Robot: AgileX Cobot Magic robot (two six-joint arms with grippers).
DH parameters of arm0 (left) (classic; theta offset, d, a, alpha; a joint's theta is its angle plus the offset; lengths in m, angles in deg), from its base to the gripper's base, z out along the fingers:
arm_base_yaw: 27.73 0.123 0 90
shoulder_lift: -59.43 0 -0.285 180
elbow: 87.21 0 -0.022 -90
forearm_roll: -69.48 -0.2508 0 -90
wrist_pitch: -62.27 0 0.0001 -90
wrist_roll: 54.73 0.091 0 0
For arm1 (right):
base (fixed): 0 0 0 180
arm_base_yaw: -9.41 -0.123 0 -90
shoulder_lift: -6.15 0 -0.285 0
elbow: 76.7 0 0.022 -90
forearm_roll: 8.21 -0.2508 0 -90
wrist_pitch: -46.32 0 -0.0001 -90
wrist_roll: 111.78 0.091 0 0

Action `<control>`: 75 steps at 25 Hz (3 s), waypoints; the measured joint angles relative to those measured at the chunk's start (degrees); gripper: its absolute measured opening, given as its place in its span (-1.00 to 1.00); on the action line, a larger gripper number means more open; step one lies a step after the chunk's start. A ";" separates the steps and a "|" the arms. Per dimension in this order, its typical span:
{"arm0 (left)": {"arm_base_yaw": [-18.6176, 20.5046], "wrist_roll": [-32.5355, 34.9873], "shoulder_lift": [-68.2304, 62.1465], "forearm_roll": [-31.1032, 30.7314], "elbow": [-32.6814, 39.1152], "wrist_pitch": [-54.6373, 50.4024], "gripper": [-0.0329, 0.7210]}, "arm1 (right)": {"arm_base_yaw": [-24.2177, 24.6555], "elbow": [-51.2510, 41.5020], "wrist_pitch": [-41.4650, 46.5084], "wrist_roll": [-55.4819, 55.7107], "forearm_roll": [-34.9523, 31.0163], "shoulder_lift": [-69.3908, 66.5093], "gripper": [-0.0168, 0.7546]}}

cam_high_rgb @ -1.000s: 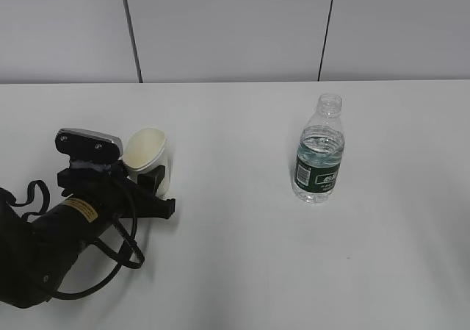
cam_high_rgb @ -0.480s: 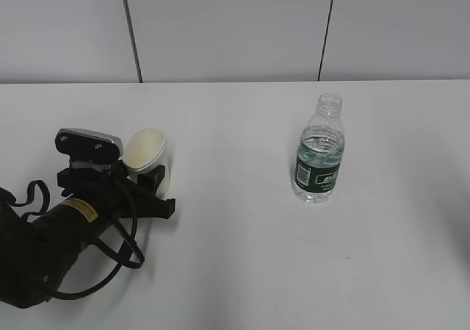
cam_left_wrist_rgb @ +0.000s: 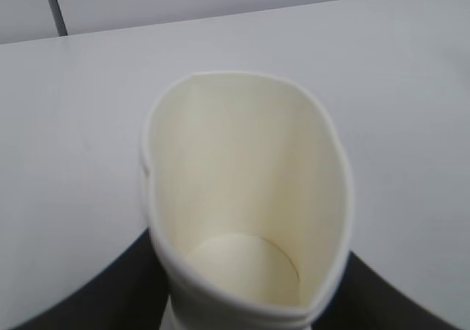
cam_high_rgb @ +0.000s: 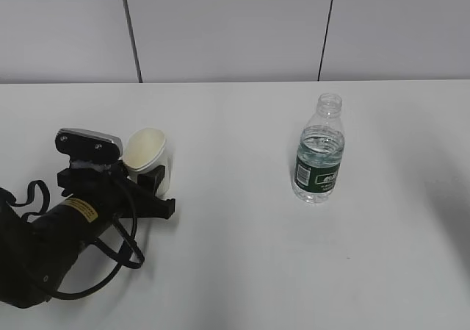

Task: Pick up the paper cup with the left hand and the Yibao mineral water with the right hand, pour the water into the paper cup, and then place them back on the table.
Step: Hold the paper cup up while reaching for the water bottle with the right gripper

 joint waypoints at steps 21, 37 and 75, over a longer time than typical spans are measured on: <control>0.00 0.00 0.00 0.00 0.00 0.00 -0.01 | 0.00 -10.77 -43.18 23.67 35.76 -31.12 0.58; 0.00 0.00 0.00 0.00 0.00 0.00 -0.01 | 0.00 -10.77 -45.18 21.65 38.75 -42.88 0.58; 0.00 0.00 0.00 -0.01 0.00 0.05 -0.02 | 0.00 1.15 -45.54 21.34 42.51 -56.52 0.72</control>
